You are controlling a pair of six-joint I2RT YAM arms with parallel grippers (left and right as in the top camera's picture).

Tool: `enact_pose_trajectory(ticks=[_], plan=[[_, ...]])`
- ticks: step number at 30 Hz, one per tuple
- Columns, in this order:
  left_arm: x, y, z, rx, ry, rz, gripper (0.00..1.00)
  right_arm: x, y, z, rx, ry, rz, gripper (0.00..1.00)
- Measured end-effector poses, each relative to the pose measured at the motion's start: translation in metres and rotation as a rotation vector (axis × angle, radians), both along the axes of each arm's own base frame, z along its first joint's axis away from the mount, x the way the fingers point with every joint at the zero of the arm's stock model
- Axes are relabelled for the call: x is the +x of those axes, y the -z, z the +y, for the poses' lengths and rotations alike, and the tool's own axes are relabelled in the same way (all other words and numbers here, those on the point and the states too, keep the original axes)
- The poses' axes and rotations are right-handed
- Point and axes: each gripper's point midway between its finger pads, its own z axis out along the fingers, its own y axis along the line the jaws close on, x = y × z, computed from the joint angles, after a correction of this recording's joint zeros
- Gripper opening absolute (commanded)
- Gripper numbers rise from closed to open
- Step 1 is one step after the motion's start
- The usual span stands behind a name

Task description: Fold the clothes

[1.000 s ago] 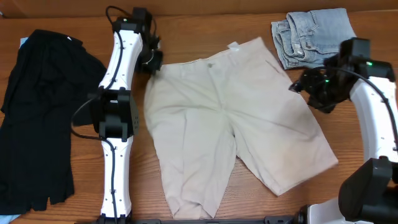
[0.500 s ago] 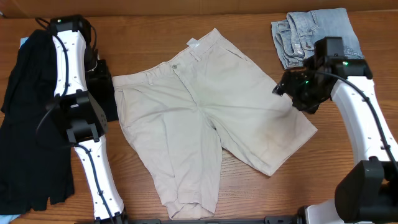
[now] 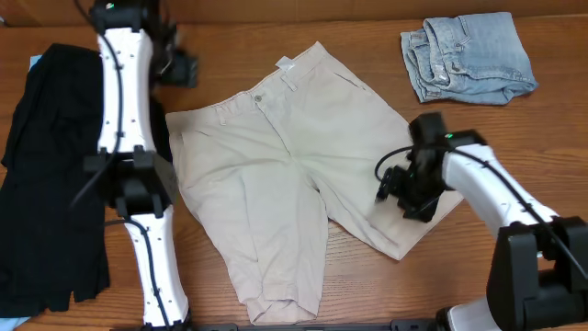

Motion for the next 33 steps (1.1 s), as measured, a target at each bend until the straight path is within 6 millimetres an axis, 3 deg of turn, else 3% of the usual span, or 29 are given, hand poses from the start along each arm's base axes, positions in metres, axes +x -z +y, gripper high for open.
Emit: enact_pose_trajectory(ticks=[4, 8, 12, 16, 26, 29, 31, 33], plan=[[0.017, -0.034, -0.071, -0.013, 0.196, -0.158, 0.95, -0.015, 0.012, -0.004, -0.066, 0.022, 0.037, 0.69], [0.019, -0.039, -0.132, -0.024, 0.354, -0.219, 0.97, -0.019, 0.024, -0.013, -0.124, 0.07, 0.037, 0.64], [0.024, -0.039, -0.169, -0.017, 0.459, -0.277, 0.98, -0.019, 0.033, -0.018, -0.154, 0.105, 0.022, 0.63], [0.029, -0.028, -0.188, -0.009, 0.515, -0.29, 0.99, -0.011, 0.036, -0.019, -0.165, 0.137, -0.001, 0.61], [0.047, 0.033, -0.195, 0.005, 0.537, -0.236, 1.0, 0.0, 0.039, -0.027, -0.149, 0.276, 0.024, 0.6], [0.055, 0.037, -0.198, 0.004, 0.535, -0.262, 1.0, 0.032, 0.036, -0.039, -0.104, 0.349, -0.073, 0.59], [0.061, 0.037, -0.199, 0.003, 0.535, -0.283, 1.0, 0.062, 0.034, -0.057, -0.082, 0.393, -0.177, 0.59], [0.065, 0.039, -0.202, 0.002, 0.536, -0.296, 1.0, 0.079, 0.032, -0.073, -0.071, 0.419, -0.24, 0.59]])
